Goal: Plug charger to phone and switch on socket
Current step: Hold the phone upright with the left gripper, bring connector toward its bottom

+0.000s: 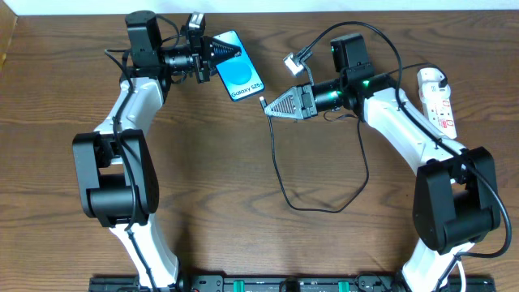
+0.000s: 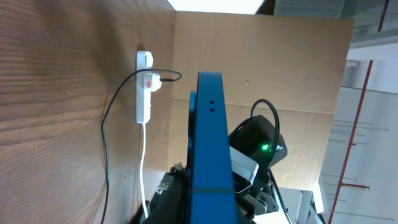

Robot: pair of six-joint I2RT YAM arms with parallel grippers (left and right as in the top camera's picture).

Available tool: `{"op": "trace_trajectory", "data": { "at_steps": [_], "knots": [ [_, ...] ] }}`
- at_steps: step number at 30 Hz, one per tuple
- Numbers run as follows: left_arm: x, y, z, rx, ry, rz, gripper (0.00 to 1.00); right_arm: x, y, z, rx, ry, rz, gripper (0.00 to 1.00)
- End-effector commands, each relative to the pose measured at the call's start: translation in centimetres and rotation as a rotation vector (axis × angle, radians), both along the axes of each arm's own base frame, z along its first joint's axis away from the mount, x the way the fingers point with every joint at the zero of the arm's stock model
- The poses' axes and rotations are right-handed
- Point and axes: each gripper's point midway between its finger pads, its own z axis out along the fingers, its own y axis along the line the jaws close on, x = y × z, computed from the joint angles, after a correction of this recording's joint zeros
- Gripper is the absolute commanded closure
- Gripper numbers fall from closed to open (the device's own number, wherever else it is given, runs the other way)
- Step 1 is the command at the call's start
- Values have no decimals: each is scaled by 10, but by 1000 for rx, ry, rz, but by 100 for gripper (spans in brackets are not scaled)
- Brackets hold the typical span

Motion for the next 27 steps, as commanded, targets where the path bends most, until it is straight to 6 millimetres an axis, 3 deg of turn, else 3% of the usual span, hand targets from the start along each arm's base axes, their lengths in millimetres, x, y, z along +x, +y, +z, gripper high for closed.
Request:
{"op": "trace_trajectory", "data": {
  "at_steps": [1,8,18,27],
  "knots": [
    [-7,-2,19,-12,-57,-38,93,-10,5,8,31,23,40,99],
    [-7,-12,27,-16,-100,-58,93,-19,16,8,33,13,72,99],
    [-5,-12,61,-44,-192,-67,93,-1,14,18,50,-3,28,99],
    [-5,-12,66,-50,-190,-67,93,9,15,30,81,-40,11,99]
  ]
}}
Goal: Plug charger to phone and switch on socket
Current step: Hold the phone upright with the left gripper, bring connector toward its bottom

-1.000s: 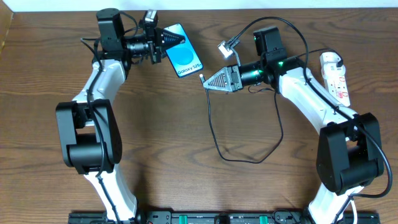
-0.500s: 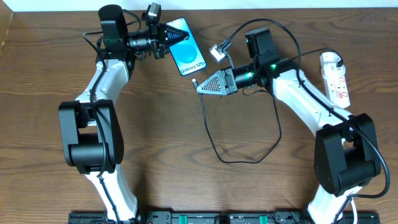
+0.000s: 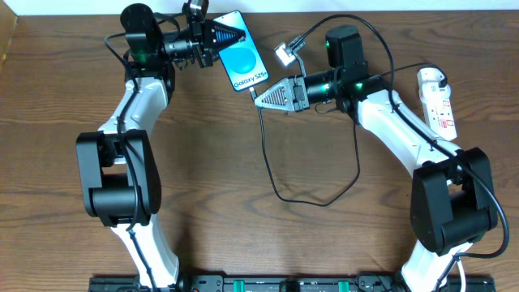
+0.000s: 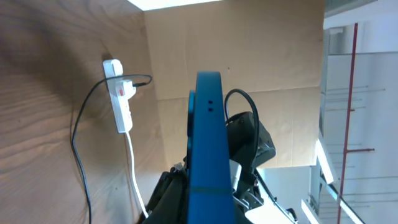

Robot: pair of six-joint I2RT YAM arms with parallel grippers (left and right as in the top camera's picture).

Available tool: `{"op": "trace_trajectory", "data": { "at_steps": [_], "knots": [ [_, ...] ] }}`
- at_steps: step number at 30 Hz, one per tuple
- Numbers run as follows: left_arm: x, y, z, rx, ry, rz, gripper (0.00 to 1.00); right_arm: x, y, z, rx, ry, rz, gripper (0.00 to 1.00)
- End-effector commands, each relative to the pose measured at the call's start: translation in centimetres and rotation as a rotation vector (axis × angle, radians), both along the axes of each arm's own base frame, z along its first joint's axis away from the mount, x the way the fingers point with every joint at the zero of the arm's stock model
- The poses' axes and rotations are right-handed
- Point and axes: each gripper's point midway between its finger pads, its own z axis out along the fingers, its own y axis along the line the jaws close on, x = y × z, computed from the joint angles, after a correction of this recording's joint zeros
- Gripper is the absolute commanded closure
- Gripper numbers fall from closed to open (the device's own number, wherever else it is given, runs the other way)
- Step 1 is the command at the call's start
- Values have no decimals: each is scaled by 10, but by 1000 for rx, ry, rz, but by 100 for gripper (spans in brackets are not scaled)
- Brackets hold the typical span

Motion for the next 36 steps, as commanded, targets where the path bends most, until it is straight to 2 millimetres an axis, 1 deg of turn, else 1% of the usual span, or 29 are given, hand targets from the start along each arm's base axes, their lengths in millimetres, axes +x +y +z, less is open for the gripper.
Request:
{"op": "trace_trajectory", "data": {
  "at_steps": [1,8,12,15,20,36],
  "knots": [
    [-6,0,16,0,-26,-23,93,0,-3,5,8,27,1,99],
    [-7,0,17,2,-35,-27,93,0,-4,7,15,33,6,99],
    [-6,2,17,4,-54,-22,93,-7,-5,11,39,43,49,99],
    [-5,8,17,4,-53,-10,93,-10,-6,10,39,54,60,99],
    [-4,9,17,5,-53,-8,93,-13,-6,10,41,64,71,99],
    [-11,1,16,7,-53,-49,93,-2,-6,3,1,69,5,99]
  ]
}}
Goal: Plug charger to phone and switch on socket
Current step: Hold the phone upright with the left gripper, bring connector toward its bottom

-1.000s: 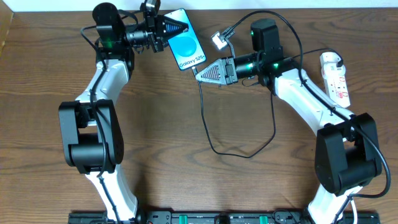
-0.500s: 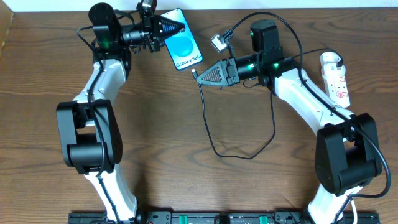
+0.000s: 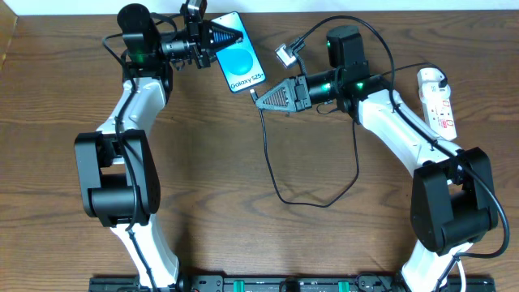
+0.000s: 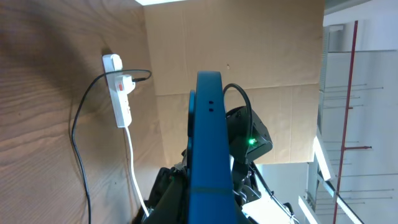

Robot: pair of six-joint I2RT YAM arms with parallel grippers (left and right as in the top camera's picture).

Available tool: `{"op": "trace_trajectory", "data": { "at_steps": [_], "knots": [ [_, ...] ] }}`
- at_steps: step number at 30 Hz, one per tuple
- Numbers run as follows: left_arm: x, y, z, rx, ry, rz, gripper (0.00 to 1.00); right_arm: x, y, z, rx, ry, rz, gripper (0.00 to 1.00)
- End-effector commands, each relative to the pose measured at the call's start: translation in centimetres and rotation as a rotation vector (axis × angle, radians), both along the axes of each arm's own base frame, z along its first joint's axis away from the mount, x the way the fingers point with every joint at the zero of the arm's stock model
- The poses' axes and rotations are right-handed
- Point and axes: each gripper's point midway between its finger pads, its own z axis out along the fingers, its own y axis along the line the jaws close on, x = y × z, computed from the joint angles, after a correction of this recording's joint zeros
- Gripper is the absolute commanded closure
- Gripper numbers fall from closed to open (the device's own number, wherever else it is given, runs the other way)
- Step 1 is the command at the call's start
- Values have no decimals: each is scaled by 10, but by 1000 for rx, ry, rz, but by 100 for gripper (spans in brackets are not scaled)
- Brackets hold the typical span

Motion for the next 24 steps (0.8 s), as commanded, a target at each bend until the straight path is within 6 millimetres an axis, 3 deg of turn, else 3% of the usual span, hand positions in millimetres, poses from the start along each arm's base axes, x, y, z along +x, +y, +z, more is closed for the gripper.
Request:
{"op": "trace_trajectory", "data": {
  "at_steps": [1,24],
  "knots": [
    [-9,-3,16,5,-56,-36,93,3,-4,2,1,-7,-14,99],
    [-8,-3,16,6,-63,-35,93,-2,-5,9,34,-9,26,99]
  ]
}}
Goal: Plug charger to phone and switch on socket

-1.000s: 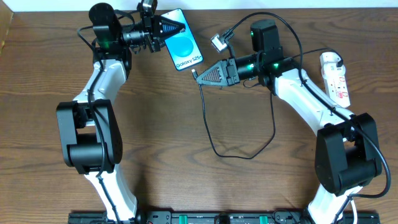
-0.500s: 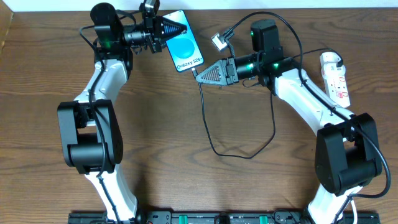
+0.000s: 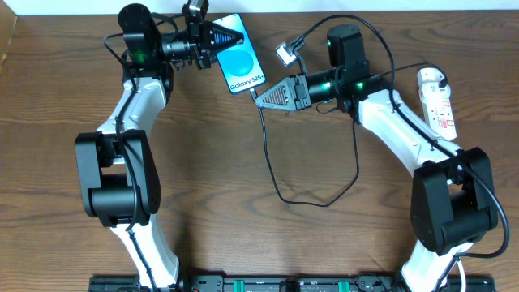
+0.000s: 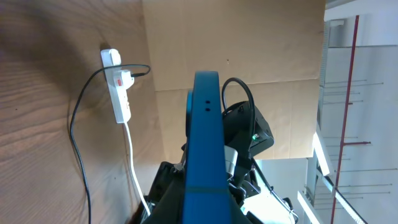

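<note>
The blue phone (image 3: 240, 66) is held up off the table at the far middle, with my left gripper (image 3: 233, 38) shut on its top end. The left wrist view looks along the phone's thin blue edge (image 4: 202, 137). My right gripper (image 3: 259, 96) is shut on the charger plug, and its tip sits just below the phone's lower right corner. I cannot tell whether the plug touches the port. The black cable (image 3: 324, 201) loops down across the table and up to the white power strip (image 3: 435, 100) at the far right, where its adapter (image 4: 117, 79) sits plugged in.
The table's far edge (image 3: 324, 11) lies just behind both grippers. A brown cardboard wall (image 4: 249, 50) stands behind the table. The right arm (image 3: 397, 122) stretches between the strip and the phone. The cable loop lies on the wood mid-table.
Hardly anything differs. The phone and my right gripper with the plug stand where they were, with the left wrist view shifted only slightly.
At first my left gripper held the phone nearer mid-table, with my right gripper holding the plug a little below and to the right of it. Then both stood closer to the far edge with the plug tip by the phone's lower end, and they have stayed there.
</note>
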Robot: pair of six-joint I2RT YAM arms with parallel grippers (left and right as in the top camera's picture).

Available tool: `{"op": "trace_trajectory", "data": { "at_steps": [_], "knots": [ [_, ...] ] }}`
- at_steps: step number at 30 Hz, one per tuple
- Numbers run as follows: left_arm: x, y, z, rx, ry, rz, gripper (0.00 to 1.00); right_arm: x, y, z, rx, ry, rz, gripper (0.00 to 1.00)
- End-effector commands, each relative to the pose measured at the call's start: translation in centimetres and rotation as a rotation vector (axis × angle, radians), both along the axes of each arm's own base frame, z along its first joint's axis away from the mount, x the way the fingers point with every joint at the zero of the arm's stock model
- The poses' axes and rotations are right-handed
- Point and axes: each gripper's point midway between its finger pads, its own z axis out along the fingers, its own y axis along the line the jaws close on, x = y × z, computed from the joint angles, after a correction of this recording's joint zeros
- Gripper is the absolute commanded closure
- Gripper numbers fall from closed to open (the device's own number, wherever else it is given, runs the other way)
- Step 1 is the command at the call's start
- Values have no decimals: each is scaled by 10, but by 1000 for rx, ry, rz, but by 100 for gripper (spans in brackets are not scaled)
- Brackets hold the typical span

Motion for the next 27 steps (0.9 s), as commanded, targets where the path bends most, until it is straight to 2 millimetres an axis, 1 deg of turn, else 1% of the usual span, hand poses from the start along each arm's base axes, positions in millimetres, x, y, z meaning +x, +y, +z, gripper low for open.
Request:
{"op": "trace_trajectory", "data": {
  "at_steps": [1,16,27],
  "knots": [
    [-5,-2,16,4,-63,-15,93,-3,-5,6,22,9,23,99],
    [-5,-2,16,6,-81,-15,93,-7,-6,9,37,14,48,99],
    [-5,-2,16,6,-81,-15,93,-11,-7,3,24,37,51,99]
  ]
}}
